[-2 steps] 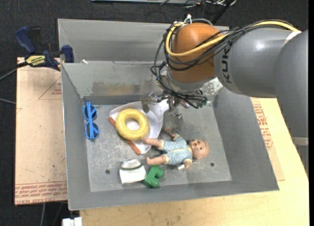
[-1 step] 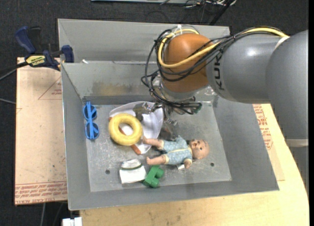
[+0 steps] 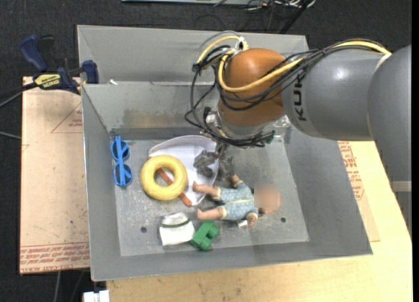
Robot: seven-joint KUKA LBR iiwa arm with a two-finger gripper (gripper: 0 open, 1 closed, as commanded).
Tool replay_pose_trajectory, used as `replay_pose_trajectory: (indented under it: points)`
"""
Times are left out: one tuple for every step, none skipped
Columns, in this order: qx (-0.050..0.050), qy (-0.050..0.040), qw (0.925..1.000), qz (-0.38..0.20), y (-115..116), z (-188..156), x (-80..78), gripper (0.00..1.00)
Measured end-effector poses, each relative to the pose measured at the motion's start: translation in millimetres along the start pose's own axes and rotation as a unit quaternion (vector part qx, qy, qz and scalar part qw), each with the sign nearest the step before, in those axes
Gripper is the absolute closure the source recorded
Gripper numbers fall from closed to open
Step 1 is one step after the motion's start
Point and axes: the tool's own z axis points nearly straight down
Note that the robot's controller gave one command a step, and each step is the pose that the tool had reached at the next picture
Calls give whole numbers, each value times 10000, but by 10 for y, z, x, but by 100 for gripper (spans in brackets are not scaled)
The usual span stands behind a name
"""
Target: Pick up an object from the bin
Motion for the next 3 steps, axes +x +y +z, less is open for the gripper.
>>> replay_pose_trajectory:
  points:
    - [-1, 0, 10000, 0, 0, 0, 0, 100]
    - [-13, 2, 10000, 2, 10, -25, 2, 100]
    - [-49, 21, 10000, 1, 31, -216, 9, 100]
